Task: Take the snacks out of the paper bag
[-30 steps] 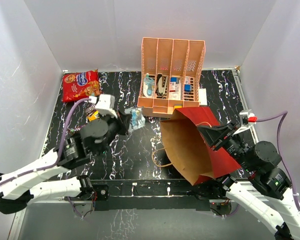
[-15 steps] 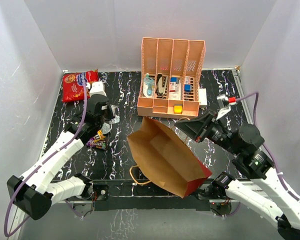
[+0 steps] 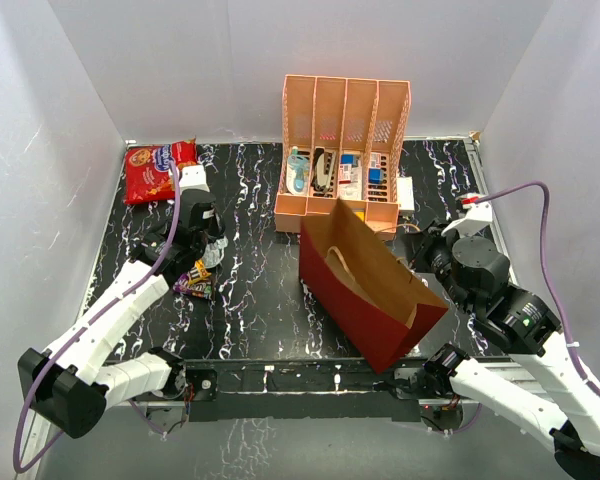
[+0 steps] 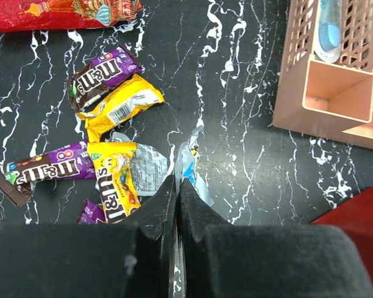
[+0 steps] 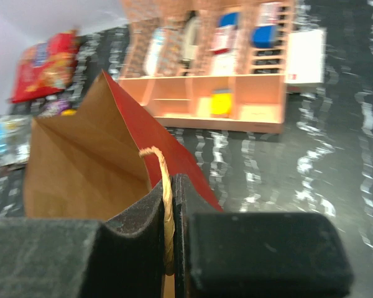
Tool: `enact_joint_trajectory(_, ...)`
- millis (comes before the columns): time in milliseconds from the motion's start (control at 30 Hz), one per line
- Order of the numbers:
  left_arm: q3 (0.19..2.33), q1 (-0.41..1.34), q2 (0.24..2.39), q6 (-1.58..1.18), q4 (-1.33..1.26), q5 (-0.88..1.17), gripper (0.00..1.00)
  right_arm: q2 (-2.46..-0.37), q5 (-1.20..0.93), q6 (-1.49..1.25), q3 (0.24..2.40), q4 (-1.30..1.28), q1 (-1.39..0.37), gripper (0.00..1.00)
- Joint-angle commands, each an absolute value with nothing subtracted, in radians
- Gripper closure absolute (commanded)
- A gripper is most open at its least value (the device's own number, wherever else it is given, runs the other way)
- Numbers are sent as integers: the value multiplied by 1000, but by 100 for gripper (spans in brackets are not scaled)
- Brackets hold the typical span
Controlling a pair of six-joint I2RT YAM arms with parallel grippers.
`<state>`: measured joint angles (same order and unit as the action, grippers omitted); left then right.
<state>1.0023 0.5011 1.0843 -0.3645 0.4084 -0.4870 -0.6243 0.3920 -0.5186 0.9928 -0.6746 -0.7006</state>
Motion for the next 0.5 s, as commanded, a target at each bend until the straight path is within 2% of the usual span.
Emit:
enact_joint_trajectory(0,1052,478,1118,-350,421,-522,100,-620,694,-492,1065,-851,-702,92)
enact_joint_trajectory(300,1077,378,1220,-372,421,-451,100,-533,832,-537,1046,-927,-703,92)
enact_joint_trajectory(467,1075,292,1296,-436,398,-349,100,-473,832,-569,1031,-929,-704,92)
